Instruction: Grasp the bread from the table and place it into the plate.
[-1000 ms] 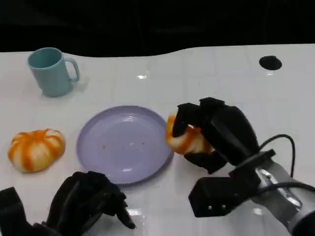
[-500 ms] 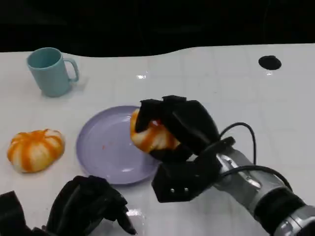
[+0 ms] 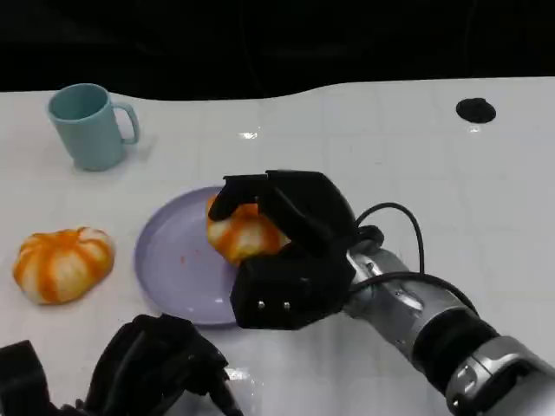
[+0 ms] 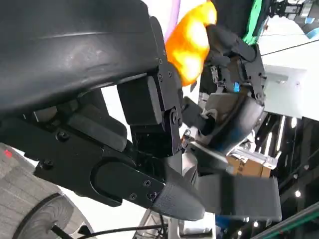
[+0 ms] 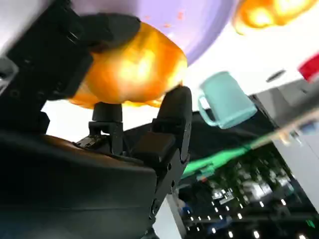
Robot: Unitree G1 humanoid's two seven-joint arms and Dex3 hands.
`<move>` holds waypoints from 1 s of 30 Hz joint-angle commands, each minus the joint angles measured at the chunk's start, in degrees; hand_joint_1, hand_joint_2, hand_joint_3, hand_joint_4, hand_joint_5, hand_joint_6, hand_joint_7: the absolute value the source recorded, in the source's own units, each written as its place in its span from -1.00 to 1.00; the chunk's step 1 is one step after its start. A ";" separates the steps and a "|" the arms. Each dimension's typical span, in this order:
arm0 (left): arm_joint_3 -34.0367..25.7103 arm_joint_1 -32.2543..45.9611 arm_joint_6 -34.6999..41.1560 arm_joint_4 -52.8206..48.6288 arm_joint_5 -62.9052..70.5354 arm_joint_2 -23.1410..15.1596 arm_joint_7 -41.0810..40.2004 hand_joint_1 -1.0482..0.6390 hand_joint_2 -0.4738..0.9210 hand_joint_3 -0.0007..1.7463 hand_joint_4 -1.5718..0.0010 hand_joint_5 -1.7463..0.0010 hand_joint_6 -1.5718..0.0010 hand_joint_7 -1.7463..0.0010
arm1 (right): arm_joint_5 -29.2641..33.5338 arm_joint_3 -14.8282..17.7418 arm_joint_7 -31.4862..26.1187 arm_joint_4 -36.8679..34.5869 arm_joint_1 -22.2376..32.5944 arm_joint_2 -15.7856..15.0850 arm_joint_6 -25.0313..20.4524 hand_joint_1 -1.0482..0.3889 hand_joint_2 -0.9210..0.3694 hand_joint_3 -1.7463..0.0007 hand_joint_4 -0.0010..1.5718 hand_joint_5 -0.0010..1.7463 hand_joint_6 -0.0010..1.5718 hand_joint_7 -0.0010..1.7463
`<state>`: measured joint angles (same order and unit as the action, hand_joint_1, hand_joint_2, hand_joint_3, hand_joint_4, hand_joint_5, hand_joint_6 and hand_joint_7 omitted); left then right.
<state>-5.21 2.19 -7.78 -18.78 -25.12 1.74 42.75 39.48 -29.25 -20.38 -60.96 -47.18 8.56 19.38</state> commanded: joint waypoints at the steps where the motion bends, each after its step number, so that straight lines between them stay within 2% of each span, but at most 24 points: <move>1: -0.24 0.42 0.09 0.74 -0.43 -0.68 -0.09 -0.98 0.90 -1.00 -1.00 0.39 -1.00 0.77 | 0.36 -1.60 6.54 2.44 -1.14 -1.89 -3.58 -0.20 -0.98 0.74 -0.62 -0.43 -0.35 -0.89; 4: -0.18 0.18 0.27 0.58 -0.27 -0.82 -0.21 -0.98 0.90 -1.00 -1.00 0.39 -1.00 0.77 | 0.88 -2.55 10.86 5.88 -0.14 -3.26 -5.46 -0.43 -1.00 0.67 -0.86 -0.57 -0.56 -0.99; 6: -0.15 0.03 0.31 0.41 -0.31 -0.84 -0.04 -0.99 0.89 -1.00 -1.00 0.40 -1.00 0.76 | 0.90 -2.91 12.67 8.27 0.71 -3.98 -6.12 -0.54 -1.00 0.61 -0.94 -0.59 -0.64 -1.00; 10: -0.06 0.37 0.51 0.64 -0.57 -0.61 0.07 -0.98 0.88 -1.00 -1.00 0.41 -1.00 0.78 | 1.40 -4.09 16.45 13.86 2.48 -5.93 -7.24 -0.61 -1.00 0.55 -0.99 -0.59 -0.70 -1.00; 16: -0.01 0.84 0.16 1.07 -0.78 -0.50 0.40 -0.97 0.89 -0.99 -1.00 0.43 -1.00 0.79 | 1.08 -3.80 20.13 22.42 6.74 -8.52 -8.53 -0.65 -1.00 0.55 -0.98 -0.56 -0.70 -0.99; 24: -0.17 1.29 -0.59 1.79 -0.32 -0.68 -0.24 -0.98 0.91 -0.99 -1.00 0.44 -1.00 0.81 | -1.02 -1.78 20.38 35.11 14.75 -13.37 -4.49 -0.59 -1.00 0.62 -0.88 -0.48 -0.65 -0.97; 30: -0.07 1.89 0.54 3.19 -0.39 -1.07 -0.49 -0.99 0.90 -1.00 -1.00 0.45 -1.00 0.80 | -4.80 1.17 21.87 48.71 23.76 -17.75 -1.96 -0.53 -1.00 0.69 -0.74 -0.38 -0.53 -0.93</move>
<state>-5.01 3.42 -7.64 -16.60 -25.21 1.64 42.72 36.36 -29.63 0.57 -16.83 -26.66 -7.36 16.53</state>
